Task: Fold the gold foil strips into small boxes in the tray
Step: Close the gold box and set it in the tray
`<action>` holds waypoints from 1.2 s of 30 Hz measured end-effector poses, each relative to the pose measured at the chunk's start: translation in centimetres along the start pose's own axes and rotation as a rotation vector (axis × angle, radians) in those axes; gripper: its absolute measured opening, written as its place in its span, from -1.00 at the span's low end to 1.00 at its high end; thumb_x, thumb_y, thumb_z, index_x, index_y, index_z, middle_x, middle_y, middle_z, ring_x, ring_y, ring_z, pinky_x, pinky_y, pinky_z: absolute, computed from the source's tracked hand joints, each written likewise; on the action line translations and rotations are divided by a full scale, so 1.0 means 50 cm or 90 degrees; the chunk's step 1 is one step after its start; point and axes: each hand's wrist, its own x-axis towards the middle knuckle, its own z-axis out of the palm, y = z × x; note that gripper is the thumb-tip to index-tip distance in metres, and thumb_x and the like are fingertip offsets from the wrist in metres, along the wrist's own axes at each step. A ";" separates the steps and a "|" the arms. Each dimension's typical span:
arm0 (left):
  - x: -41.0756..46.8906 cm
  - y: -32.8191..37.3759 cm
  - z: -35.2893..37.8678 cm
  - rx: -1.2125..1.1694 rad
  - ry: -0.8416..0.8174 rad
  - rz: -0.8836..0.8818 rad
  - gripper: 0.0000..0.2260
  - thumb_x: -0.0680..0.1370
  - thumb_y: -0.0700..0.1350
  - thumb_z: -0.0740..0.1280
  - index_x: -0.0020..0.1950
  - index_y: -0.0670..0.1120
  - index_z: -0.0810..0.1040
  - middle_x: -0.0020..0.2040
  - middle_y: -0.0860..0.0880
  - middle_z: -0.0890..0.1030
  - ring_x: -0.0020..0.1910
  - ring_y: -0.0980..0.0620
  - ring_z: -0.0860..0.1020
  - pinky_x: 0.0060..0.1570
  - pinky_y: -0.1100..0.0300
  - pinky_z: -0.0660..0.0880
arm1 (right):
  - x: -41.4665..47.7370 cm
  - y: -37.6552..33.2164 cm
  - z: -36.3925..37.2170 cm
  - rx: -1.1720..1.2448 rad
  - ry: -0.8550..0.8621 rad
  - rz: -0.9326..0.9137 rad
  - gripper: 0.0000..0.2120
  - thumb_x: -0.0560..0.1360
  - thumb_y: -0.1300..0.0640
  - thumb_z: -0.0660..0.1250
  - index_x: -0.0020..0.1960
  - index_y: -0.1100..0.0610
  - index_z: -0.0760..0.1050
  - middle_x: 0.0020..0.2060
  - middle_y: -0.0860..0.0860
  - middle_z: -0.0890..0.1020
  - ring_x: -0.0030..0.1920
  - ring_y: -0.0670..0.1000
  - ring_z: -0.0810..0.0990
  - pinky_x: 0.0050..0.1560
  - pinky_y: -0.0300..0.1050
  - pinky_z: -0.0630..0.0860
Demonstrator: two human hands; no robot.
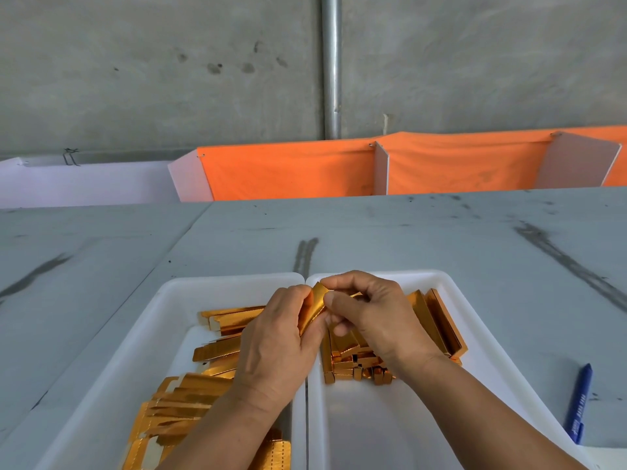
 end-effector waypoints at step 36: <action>0.015 -0.117 -0.007 0.234 -0.245 -0.398 -0.47 0.54 -0.10 0.22 0.50 0.11 0.22 0.42 -0.02 0.31 0.35 -0.10 0.34 0.30 -0.03 0.37 | 0.031 0.041 -0.038 -0.732 -0.075 -0.021 -0.28 0.52 0.31 0.15 0.51 -0.31 0.19 0.58 -0.08 0.08 0.56 0.07 -0.03 0.55 0.07 0.10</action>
